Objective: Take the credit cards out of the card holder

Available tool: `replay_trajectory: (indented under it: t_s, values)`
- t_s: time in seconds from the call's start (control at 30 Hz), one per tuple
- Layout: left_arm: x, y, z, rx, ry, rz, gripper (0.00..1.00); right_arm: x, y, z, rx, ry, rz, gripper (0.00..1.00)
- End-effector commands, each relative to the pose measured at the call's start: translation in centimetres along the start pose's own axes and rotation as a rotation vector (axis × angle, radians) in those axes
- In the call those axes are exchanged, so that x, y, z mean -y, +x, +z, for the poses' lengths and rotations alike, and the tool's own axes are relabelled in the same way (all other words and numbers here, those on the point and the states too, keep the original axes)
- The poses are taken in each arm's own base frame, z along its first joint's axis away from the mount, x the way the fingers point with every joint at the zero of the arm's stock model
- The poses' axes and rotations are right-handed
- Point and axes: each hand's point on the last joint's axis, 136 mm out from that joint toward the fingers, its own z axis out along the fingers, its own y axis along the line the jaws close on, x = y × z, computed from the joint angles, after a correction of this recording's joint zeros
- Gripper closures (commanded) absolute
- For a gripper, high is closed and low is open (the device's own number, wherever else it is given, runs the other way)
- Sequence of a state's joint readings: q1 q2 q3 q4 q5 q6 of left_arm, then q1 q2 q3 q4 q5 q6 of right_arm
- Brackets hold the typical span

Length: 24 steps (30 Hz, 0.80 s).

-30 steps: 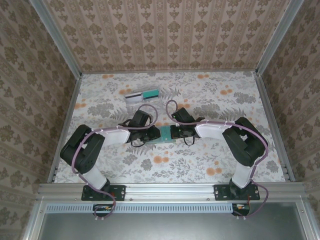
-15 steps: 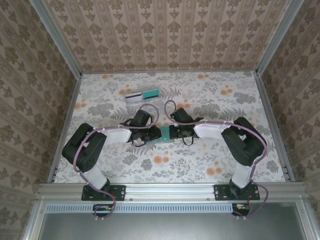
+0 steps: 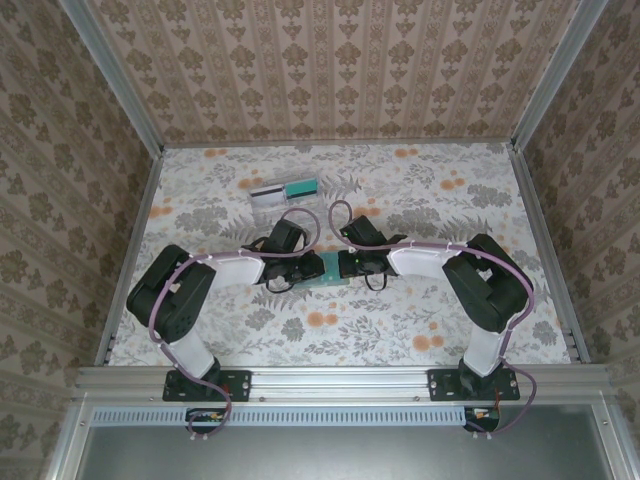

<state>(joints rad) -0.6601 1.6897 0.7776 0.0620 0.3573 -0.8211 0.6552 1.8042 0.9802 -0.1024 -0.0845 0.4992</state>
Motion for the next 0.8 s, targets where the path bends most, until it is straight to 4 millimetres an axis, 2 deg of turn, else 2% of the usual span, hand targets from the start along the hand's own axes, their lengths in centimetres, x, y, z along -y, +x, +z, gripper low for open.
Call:
replay_trajectory:
  t_s: [0.0,0.13,0.53,0.77]
  values:
    - [0.6,0.4,0.4,-0.019,0.033,-0.007,0.87,0.2,1.4,1.0,-0.047,0.02,-0.016,0.95]
    - [0.5,0.4,0.2,-0.014,0.037,-0.012,1.0,0.3,1.4,1.0,-0.047,0.025,-0.012,0.96]
    - [-1.1,0.0,-2.3,0.037,0.036,-0.051,1.0,0.8,1.7,1.2,-0.054,0.046,-0.005,0.96]
    - [-2.3,0.1,-3.1,0.038,0.022,-0.06,1.0,0.8,1.7,1.1,-0.055,0.048,-0.005,0.96]
